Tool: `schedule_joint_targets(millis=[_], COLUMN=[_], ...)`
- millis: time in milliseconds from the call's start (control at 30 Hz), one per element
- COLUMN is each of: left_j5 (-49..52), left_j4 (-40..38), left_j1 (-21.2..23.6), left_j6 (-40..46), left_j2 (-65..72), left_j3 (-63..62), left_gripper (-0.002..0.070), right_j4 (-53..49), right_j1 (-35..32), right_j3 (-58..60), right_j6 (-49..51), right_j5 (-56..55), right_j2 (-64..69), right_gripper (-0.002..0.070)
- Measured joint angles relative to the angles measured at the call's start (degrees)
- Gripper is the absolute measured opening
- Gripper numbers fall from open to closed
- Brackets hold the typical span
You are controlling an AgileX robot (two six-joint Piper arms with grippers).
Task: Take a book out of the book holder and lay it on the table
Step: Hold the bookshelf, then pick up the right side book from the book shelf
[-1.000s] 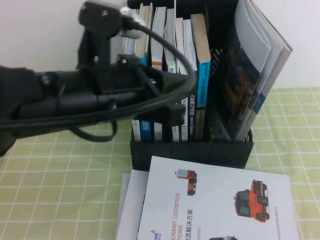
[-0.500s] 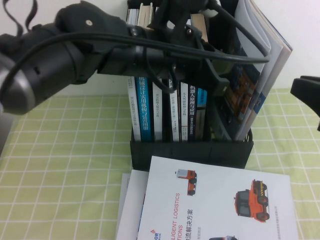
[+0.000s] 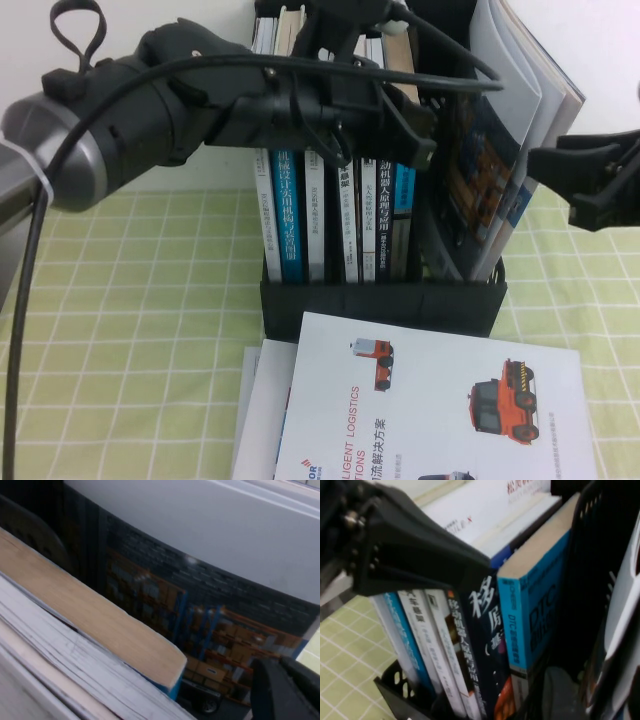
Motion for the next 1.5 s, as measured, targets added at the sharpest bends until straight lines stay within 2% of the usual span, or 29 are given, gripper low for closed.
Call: schedule_joint_targets(millis=[800, 900, 1067, 1133, 1500], left_j5=[-1.1, -1.0, -0.9, -0.8, 3.2], left_j4=[-3.1, -3.5, -3.5, -3.5, -0.9], left_j1=[0.1, 0.1, 0.1, 0.1, 0.1], left_j6=[1.2, 1.3, 1.7, 1.7, 1.3], left_j2=[3.8, 4.2, 4.2, 4.2, 3.9], left_j3=[-3.0, -3.5, -3.5, -3.5, -3.5], left_gripper=[-0.0003, -0.0003, -0.0003, -0.0003, -0.0003], right_j4=[0.0, 0.0, 0.0, 0.0, -0.5], right_j1=[1.5, 2.5, 2.8, 2.8, 2.8], right_j3=[-14.3, -15.6, -16.3, -16.3, -16.3], right_j6=[3.6, 3.8, 3.8, 3.8, 6.4], right_j5=[-0.7, -1.2, -1.9, -1.9, 1.6], right_j2=[17.2, 18.4, 18.7, 18.7, 8.9], right_gripper=[0.0289, 0.0255, 0.0074, 0.0038, 0.002])
